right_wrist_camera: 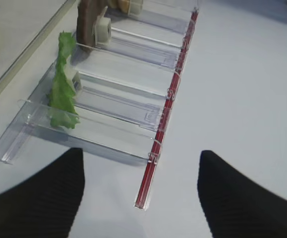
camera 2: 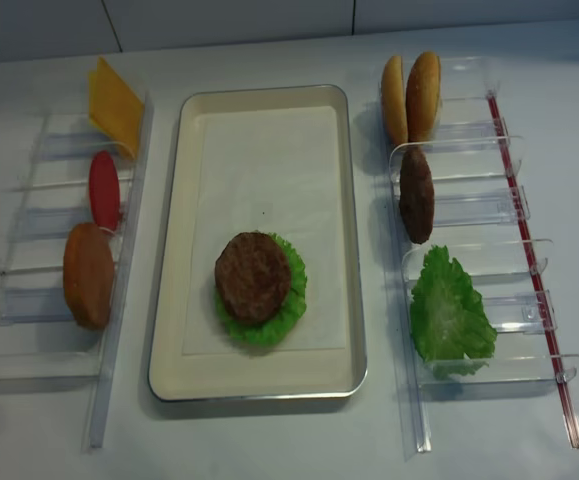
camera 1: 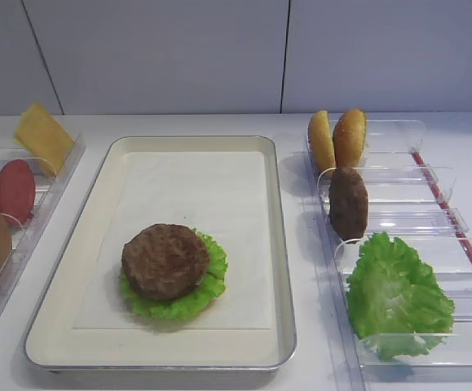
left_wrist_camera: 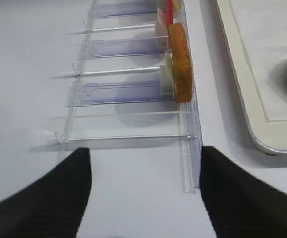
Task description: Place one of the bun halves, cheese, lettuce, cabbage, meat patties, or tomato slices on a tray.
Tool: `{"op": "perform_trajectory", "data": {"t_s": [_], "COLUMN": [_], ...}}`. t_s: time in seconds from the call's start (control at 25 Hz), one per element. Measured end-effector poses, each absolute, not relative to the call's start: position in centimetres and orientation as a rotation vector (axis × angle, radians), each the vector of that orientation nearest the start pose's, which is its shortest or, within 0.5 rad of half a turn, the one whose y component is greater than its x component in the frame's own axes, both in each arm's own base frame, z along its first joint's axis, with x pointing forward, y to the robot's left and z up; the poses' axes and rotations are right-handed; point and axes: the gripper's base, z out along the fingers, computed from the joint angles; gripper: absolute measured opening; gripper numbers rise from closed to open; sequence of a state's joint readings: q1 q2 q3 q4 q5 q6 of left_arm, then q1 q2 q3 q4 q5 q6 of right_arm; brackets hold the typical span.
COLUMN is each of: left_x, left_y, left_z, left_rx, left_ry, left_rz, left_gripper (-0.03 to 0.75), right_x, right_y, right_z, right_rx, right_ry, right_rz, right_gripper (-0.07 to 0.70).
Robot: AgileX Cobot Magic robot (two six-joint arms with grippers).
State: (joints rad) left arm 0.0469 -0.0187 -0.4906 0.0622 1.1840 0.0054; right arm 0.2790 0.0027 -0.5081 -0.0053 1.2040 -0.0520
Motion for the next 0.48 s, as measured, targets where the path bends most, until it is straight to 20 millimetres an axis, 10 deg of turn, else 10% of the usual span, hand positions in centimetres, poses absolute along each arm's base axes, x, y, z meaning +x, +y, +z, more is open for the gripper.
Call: {"op": "perform_trajectory", "data": {"t_s": [0.48], "left_x": [-1.3], "left_y": [0.5], "left_z": [26.5], "left_rx": [-0.053], "left_ry": [2.156], "left_rz": [0.106], "left_gripper": [0.456], "right_x": [-0.9], "right_y": [-1.6], "right_z": [26.6], "right_rx": [-0.329], "right_ry": [2.119], "right_rz": [-0.058], "right_gripper": [0.498]}}
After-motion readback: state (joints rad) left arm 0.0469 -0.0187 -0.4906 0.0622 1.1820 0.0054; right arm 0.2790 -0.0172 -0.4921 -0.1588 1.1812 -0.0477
